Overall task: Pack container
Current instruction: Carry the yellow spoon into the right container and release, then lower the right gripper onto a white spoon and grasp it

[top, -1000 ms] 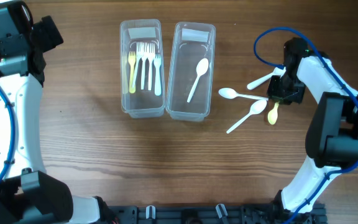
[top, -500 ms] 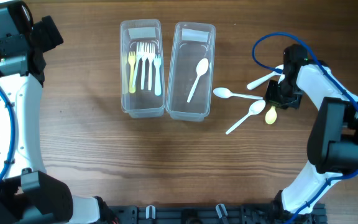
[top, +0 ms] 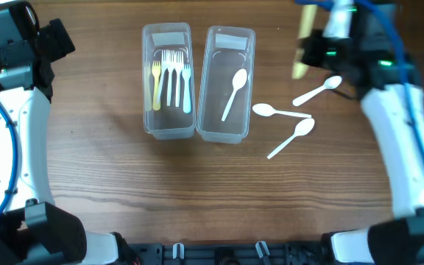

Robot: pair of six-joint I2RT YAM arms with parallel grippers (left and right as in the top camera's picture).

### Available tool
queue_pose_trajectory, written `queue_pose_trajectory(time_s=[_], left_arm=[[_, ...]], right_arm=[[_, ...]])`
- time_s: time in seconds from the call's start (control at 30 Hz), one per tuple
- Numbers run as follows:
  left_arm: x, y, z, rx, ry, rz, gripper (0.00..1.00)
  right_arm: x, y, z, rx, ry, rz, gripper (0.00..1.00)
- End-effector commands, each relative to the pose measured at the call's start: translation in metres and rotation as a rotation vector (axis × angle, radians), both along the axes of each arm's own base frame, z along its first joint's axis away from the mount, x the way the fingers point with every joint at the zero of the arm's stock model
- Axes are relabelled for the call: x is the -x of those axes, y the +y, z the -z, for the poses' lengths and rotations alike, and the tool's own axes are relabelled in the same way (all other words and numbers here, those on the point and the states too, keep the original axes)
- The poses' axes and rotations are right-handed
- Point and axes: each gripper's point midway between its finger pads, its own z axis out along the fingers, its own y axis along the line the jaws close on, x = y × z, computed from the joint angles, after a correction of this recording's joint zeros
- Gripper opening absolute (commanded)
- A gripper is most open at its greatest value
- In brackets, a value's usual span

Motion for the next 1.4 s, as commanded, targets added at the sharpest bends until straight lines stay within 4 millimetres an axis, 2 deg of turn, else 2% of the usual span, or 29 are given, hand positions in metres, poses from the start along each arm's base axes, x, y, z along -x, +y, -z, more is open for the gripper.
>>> queue_pose_trajectory(time_s=[0.0,0.1,0.13,0.2,0.3,0.37,0.43,0.5,0.53,0.6,0.67,0.73,0.77,0.8,0.83,0.87,0.93,0.97,1.0,1.13,1.37], left_arm=[[-0.001,0.001,-0.006,0.003,-0.017,-0.007,1.00],[-0.001,0.001,-0.006,0.003,-0.017,-0.007,1.00],[-0.001,0.001,-0.006,0.003,-0.017,-0.007,1.00],[-0.001,0.001,-0.006,0.003,-0.017,-0.007,1.00],[-0.001,0.001,-0.006,0.003,-0.017,-0.007,1.00],[-0.001,0.001,-0.006,0.003,-0.017,-0.007,1.00],[-0.001,0.001,-0.006,0.003,-0.017,-0.007,1.00],[-0.001,0.001,-0.006,0.003,-0.017,-0.007,1.00],[-0.001,0.001,-0.006,0.003,-0.017,-0.007,1.00],[-0.001,0.001,-0.006,0.003,-0.017,-0.007,1.00],[-0.001,0.001,-0.006,0.003,-0.017,-0.007,1.00],[-0.001,0.001,-0.006,0.003,-0.018,-0.007,1.00],[-0.001,0.001,-0.006,0.003,-0.018,-0.007,1.00],[-0.001,0.001,-0.006,0.003,-0.017,-0.007,1.00],[-0.001,0.001,-0.006,0.003,-0.017,-0.007,1.00],[-0.001,0.001,-0.006,0.003,-0.017,-0.007,1.00],[-0.001,0.001,-0.006,0.003,-0.017,-0.007,1.00],[-0.001,0.001,-0.006,0.003,-0.017,-0.007,1.00],[-0.001,0.001,-0.006,0.003,-0.017,-0.007,1.00],[-0.001,0.001,-0.006,0.003,-0.017,-0.007,1.00],[-0.001,0.001,-0.006,0.003,-0.017,-0.007,1.00]], right_arm=[[0.001,0.080,0.041,-0.066,0.074,-0.165,0.04],[0.002,0.117,0.072,-0.061,0.124,-0.229,0.04],[0.003,0.122,0.085,-0.053,0.153,-0.238,0.04],[0.004,0.123,0.098,-0.046,0.182,-0.241,0.04],[0.002,0.124,0.102,-0.045,0.187,-0.240,0.72],[0.001,0.124,0.102,-0.046,0.182,-0.241,0.78],[0.001,0.124,0.101,-0.046,0.180,-0.240,0.77],[-0.003,0.116,0.092,-0.049,0.160,-0.224,0.77],[-0.002,0.101,0.084,-0.035,0.155,-0.205,0.76],[0.007,0.064,0.083,0.029,0.205,-0.119,0.76],[0.033,-0.001,0.089,0.147,0.336,0.042,0.75],[0.056,-0.033,0.095,0.141,0.461,0.186,0.72],[0.063,-0.040,0.098,0.125,0.507,0.235,0.72],[0.070,-0.046,0.101,0.112,0.545,0.276,0.72],[0.075,-0.047,0.104,0.104,0.571,0.302,0.89],[0.080,-0.048,0.110,0.091,0.602,0.333,1.00],[0.097,-0.050,0.126,0.074,0.684,0.415,0.98],[0.105,-0.055,0.133,0.085,0.715,0.471,0.90],[0.114,-0.064,0.141,0.109,0.747,0.553,0.86],[0.139,-0.071,0.173,0.110,0.826,0.695,0.85],[0.139,-0.063,0.212,0.040,0.788,0.783,0.79]])
